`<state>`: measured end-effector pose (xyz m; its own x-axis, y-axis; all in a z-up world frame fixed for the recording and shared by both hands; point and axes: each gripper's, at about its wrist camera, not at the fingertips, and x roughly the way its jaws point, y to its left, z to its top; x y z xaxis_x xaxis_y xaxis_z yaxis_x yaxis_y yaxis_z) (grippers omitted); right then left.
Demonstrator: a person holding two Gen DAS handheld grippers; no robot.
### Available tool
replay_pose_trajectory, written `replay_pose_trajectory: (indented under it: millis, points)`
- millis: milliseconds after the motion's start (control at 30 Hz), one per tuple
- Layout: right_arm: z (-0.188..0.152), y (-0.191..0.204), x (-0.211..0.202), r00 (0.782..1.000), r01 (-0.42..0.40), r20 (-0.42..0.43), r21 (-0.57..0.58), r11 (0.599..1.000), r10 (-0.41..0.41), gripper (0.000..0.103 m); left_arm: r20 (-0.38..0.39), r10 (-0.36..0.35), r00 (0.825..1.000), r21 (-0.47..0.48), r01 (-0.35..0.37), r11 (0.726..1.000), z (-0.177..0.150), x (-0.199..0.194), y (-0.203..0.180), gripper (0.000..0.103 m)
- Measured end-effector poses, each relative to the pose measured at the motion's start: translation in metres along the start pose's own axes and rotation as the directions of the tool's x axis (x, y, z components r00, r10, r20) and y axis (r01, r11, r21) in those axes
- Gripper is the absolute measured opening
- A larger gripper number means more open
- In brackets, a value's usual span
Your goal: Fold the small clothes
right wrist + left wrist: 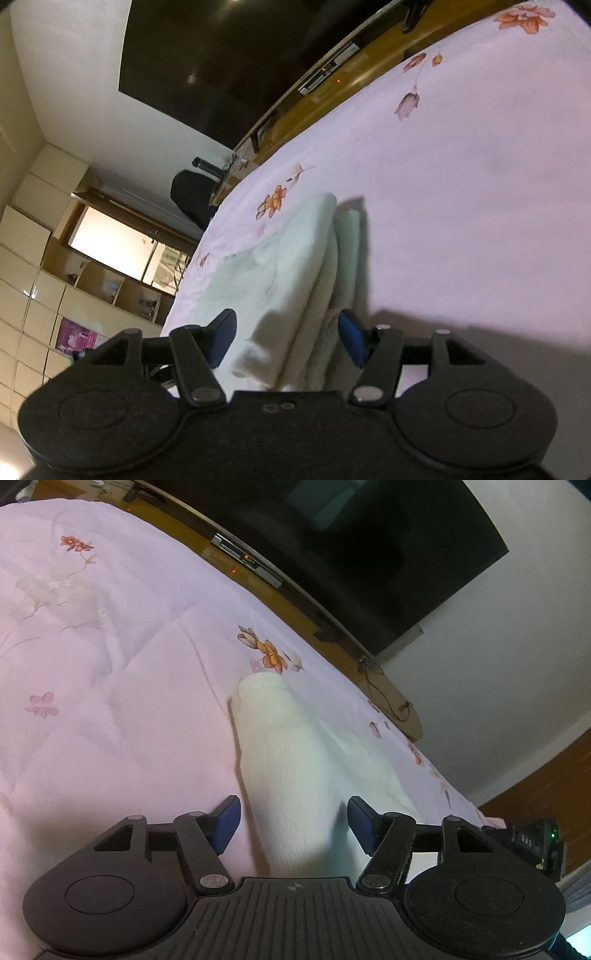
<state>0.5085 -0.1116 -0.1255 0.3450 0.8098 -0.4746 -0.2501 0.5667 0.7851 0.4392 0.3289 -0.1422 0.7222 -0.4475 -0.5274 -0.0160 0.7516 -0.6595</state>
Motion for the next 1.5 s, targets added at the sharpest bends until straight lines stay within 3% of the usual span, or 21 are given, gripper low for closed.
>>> replay_pose_trajectory:
  millis: [100, 233, 300, 333, 400, 467, 533, 600, 700, 767, 833, 900, 1000, 1100, 1133, 1167, 1233, 1300, 1400, 1433, 1500]
  points:
    - [0.007, -0.012, -0.008, 0.999, 0.027, 0.032, 0.016, 0.999, -0.028, 0.062, -0.002, 0.002, 1.000, -0.009, -0.002, 1.000, 0.006, 0.003, 0.004, 0.063]
    - [0.019, -0.032, 0.019, 0.999, 0.036, -0.001, 0.085, 0.996, -0.036, 0.063, -0.035, -0.021, 0.999, -0.015, 0.021, 1.000, 0.013, 0.016, 0.001, 0.063]
    - [0.020, -0.030, 0.029, 1.000, 0.023, -0.005, 0.065, 0.998, -0.023, 0.063, -0.039, -0.012, 0.999, 0.012, 0.013, 1.000, 0.015, 0.023, -0.002, 0.062]
    - [0.022, -0.026, 0.036, 0.999, 0.027, -0.024, 0.041, 0.999, -0.026, 0.062, -0.031, 0.002, 1.000, 0.037, -0.001, 0.999, 0.015, 0.026, -0.006, 0.056]
    - [0.025, -0.014, 0.046, 0.997, 0.054, -0.053, -0.035, 0.998, -0.056, 0.047, -0.011, 0.031, 0.999, 0.091, -0.030, 0.995, 0.015, 0.029, -0.014, 0.048]
    - [0.022, -0.002, 0.050, 0.994, 0.094, -0.039, -0.149, 0.984, -0.100, 0.022, 0.047, 0.002, 0.999, 0.139, -0.009, 0.990, 0.012, 0.022, -0.020, 0.042]
    - [0.017, 0.018, 0.040, 0.995, 0.094, 0.059, -0.311, 0.946, -0.080, 0.020, 0.122, -0.045, 0.991, 0.186, 0.022, 0.982, 0.010, 0.014, -0.025, 0.042]
    - [0.013, 0.032, 0.036, 0.991, 0.113, 0.116, -0.419, 0.901, -0.070, 0.020, 0.127, -0.011, 0.992, 0.178, -0.012, 0.984, 0.012, 0.020, -0.022, 0.042]
    - [0.016, 0.022, 0.058, 0.973, 0.231, 0.085, -0.426, 0.875, -0.216, 0.024, 0.058, 0.072, 0.996, 0.186, -0.082, 0.979, 0.013, 0.039, -0.018, 0.051]
    - [0.018, 0.011, 0.059, 0.973, 0.230, 0.070, -0.372, 0.899, -0.220, 0.030, 0.046, 0.095, 0.994, 0.182, -0.102, 0.978, 0.017, 0.033, -0.023, 0.064]
    - [0.018, 0.018, 0.045, 0.966, 0.260, 0.097, -0.364, 0.894, -0.241, 0.035, 0.099, 0.169, 0.981, 0.213, -0.187, 0.959, 0.014, 0.015, -0.031, 0.087]
    - [0.015, 0.032, 0.028, 0.957, 0.289, 0.149, -0.404, 0.868, -0.250, 0.034, 0.182, 0.215, 0.959, 0.241, -0.256, 0.936, 0.002, -0.011, -0.042, 0.094]
    - [0.002, 0.056, 0.010, 0.966, 0.258, 0.146, -0.470, 0.844, -0.214, 0.034, 0.191, 0.232, 0.954, 0.261, -0.277, 0.925, -0.017, -0.018, -0.063, 0.095]
    - [-0.016, 0.079, 0.021, 0.957, 0.285, 0.123, -0.554, 0.782, -0.262, 0.032, 0.164, 0.333, 0.928, 0.347, -0.371, 0.862, -0.028, 0.004, -0.087, 0.095]
    - [-0.023, 0.079, 0.033, 0.938, 0.327, 0.106, -0.581, 0.745, -0.329, 0.031, 0.134, 0.382, 0.914, 0.366, -0.404, 0.838, -0.032, 0.014, -0.087, 0.097]
    - [-0.026, 0.074, 0.039, 0.915, 0.366, 0.091, -0.590, 0.719, -0.392, 0.033, 0.122, 0.391, 0.912, 0.365, -0.408, 0.837, -0.035, 0.020, -0.085, 0.098]
    - [-0.025, 0.068, 0.040, 0.908, 0.383, 0.078, -0.549, 0.743, -0.411, 0.032, 0.098, 0.374, 0.922, 0.293, -0.386, 0.875, -0.033, 0.009, -0.079, 0.098]
    - [-0.022, 0.075, 0.028, 0.903, 0.399, 0.081, -0.522, 0.754, -0.422, 0.034, 0.111, 0.348, 0.931, 0.294, -0.366, 0.883, -0.040, -0.014, -0.082, 0.098]
    - [-0.045, 0.090, -0.001, 0.939, 0.305, 0.031, -0.537, 0.786, -0.343, 0.033, 0.094, 0.302, 0.949, 0.295, -0.316, 0.902, -0.062, -0.043, -0.080, 0.098]
    - [-0.057, 0.089, -0.011, 0.942, 0.292, 0.011, -0.527, 0.798, -0.336, 0.033, 0.079, 0.308, 0.948, 0.292, -0.318, 0.902, -0.069, -0.047, -0.075, 0.098]
    - [-0.079, 0.084, -0.019, 0.936, 0.297, -0.015, -0.497, 0.815, -0.351, 0.034, 0.047, 0.373, 0.927, 0.328, -0.367, 0.870, -0.086, -0.046, -0.065, 0.098]
